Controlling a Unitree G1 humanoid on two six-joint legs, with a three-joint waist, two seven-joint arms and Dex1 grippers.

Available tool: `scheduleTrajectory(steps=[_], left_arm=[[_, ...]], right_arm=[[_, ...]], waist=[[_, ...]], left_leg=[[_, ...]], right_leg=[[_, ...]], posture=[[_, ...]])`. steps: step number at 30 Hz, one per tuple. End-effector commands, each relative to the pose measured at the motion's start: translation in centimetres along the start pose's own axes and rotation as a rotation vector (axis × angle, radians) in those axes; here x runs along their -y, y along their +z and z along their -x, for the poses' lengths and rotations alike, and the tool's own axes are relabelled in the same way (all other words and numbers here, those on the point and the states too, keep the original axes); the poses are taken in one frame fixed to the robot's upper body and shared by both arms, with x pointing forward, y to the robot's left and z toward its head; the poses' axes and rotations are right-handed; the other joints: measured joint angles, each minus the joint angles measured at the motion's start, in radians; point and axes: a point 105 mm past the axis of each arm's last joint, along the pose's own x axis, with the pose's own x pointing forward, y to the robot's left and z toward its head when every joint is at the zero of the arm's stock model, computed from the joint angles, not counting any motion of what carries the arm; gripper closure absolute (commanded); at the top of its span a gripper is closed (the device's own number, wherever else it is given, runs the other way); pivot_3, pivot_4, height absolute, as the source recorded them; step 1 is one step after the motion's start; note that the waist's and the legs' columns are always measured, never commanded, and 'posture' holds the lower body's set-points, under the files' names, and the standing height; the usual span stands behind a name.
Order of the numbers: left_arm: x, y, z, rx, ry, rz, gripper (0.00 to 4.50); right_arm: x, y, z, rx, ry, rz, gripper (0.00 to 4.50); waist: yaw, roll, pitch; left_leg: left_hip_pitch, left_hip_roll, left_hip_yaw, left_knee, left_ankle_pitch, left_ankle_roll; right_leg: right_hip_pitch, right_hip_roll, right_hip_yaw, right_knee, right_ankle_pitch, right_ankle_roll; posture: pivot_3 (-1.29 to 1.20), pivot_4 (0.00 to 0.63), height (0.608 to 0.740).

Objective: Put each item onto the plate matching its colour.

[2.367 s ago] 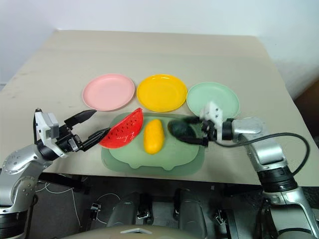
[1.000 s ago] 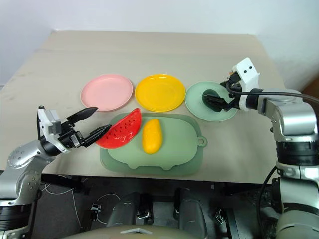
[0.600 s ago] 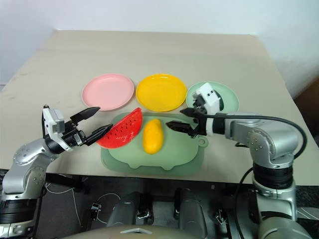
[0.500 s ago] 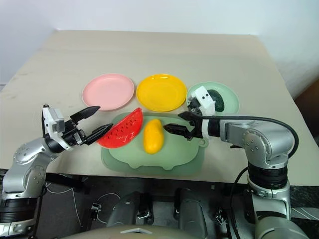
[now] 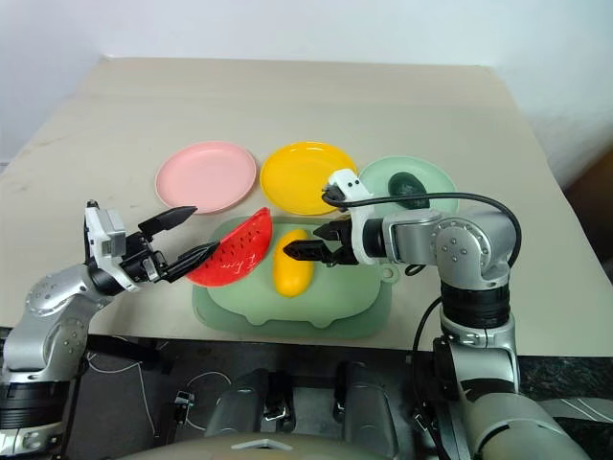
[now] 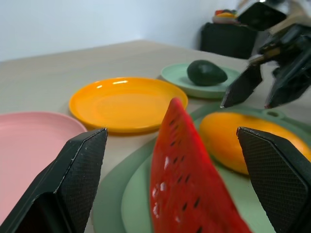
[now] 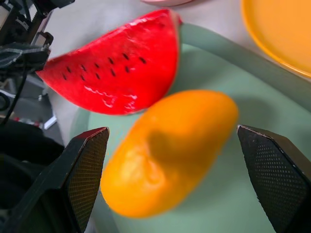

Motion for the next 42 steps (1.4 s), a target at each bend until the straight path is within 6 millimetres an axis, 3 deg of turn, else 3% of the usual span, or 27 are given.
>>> scheduleTrajectory(steps=[1, 5, 14, 30, 38, 42], left_arm=[[0.5, 1.7, 0.4, 0.011, -0.029, -0.017, 0.00], [1.3, 2.2, 0.8, -0.045, -0.093, 0.028, 0.00], [0.4, 2.7, 0.9, -0.082, -0.094, 0.000, 0.00], [0.4, 3.0, 0.5, -0.078, -0.115, 0.016, 0.00], [0.4, 2.9, 0.6, -0.087, -0.119, 0.013, 0.00], [0.4, 2.9, 0.6, -0.088, -0.117, 0.010, 0.00]], right_arm=[[-1.3, 0.3, -0.6, -0.009, 0.043, 0.018, 0.04], [-1.9, 0.0, -1.6, -0.033, 0.075, -0.008, 0.04], [-2.9, -0.1, -2.4, -0.086, 0.113, -0.017, 0.04], [-1.6, -2.4, -2.1, -0.165, -0.025, 0.231, 0.04], [-1.1, -1.8, -2.7, -0.121, -0.033, 0.291, 0.04], [-0.7, -1.5, -2.9, -0.103, -0.052, 0.304, 1.26]], waist=[[-0.002, 0.000, 0.000], [-0.004, 0.000, 0.000], [-0.003, 0.000, 0.000], [-0.002, 0.000, 0.000], [-0.001, 0.000, 0.000], [0.000, 0.000, 0.000]], left_leg=[[0.000, 0.000, 0.000, 0.000, 0.000, 0.000], [0.000, 0.000, 0.001, -0.002, 0.001, -0.002], [0.000, 0.000, 0.001, -0.004, 0.002, -0.003], [0.000, 0.000, 0.002, -0.006, 0.002, -0.004], [0.000, 0.000, 0.002, -0.006, 0.003, -0.005], [0.000, 0.000, 0.002, -0.006, 0.003, -0.005]], right_leg=[[0.000, 0.000, 0.000, 0.000, 0.000, 0.000], [-0.001, 0.001, 0.001, 0.000, 0.001, 0.002], [-0.003, 0.001, 0.001, 0.000, 0.001, 0.002], [-0.004, 0.001, 0.001, 0.000, 0.001, 0.002], [-0.005, 0.001, 0.001, 0.000, 0.001, 0.002], [-0.005, 0.001, 0.001, 0.000, 0.001, 0.002]], posture=[[0.00, 0.150, 0.696], [0.00, 0.150, 0.696], [0.00, 0.150, 0.696], [0.00, 0.150, 0.696], [0.00, 0.150, 0.696], [0.00, 0.150, 0.696]])
